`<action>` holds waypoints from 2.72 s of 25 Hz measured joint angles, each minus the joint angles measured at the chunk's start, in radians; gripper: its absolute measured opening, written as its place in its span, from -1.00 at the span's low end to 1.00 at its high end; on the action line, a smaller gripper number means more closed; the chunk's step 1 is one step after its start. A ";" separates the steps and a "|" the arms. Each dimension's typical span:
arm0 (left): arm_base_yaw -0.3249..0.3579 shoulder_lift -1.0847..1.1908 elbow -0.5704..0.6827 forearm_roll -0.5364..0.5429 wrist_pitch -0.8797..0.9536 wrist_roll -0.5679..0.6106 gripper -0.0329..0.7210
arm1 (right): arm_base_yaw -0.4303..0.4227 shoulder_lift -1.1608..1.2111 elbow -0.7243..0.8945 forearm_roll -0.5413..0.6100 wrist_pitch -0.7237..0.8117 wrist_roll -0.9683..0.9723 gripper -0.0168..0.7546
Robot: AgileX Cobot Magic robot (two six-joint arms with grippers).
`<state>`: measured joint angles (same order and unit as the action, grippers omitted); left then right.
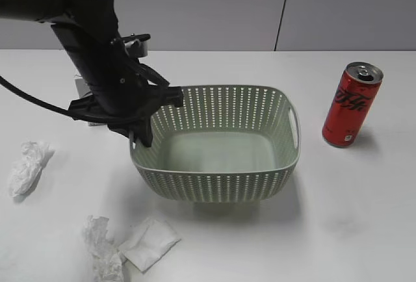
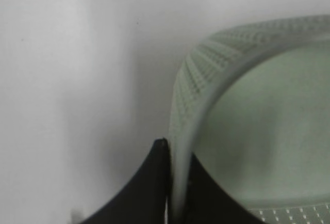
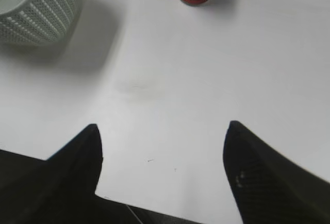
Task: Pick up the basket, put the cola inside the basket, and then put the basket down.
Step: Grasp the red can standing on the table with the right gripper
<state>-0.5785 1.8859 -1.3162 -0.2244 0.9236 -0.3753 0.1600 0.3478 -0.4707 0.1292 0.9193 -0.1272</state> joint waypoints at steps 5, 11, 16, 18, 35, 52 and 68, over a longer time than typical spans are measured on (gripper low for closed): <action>0.000 0.000 0.000 -0.001 0.009 0.000 -0.92 | 0.000 -0.192 0.033 0.000 -0.004 -0.002 0.48; 0.000 0.000 0.000 -0.001 0.018 0.000 -0.92 | 0.000 -0.345 0.051 -0.004 0.018 -0.002 0.48; 0.000 -0.001 0.000 -0.005 0.026 0.000 -0.92 | 0.000 -0.352 0.052 -0.003 0.022 -0.001 0.48; 0.000 -0.001 0.000 -0.005 0.027 0.000 -0.92 | 0.000 -0.352 0.052 -0.003 0.022 -0.001 0.48; 0.000 -0.001 0.000 0.001 0.011 0.000 -0.92 | 0.000 0.108 -0.096 0.011 -0.210 0.026 0.75; 0.000 -0.001 0.000 0.048 0.003 0.000 -0.92 | 0.000 1.126 -0.756 0.024 -0.095 0.061 0.75; 0.000 -0.001 0.000 0.059 -0.003 0.000 -0.92 | 0.000 1.485 -0.952 -0.077 -0.021 0.080 0.75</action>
<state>-0.5785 1.8851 -1.3162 -0.1655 0.9206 -0.3753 0.1600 1.8326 -1.4230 0.0524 0.8984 -0.0470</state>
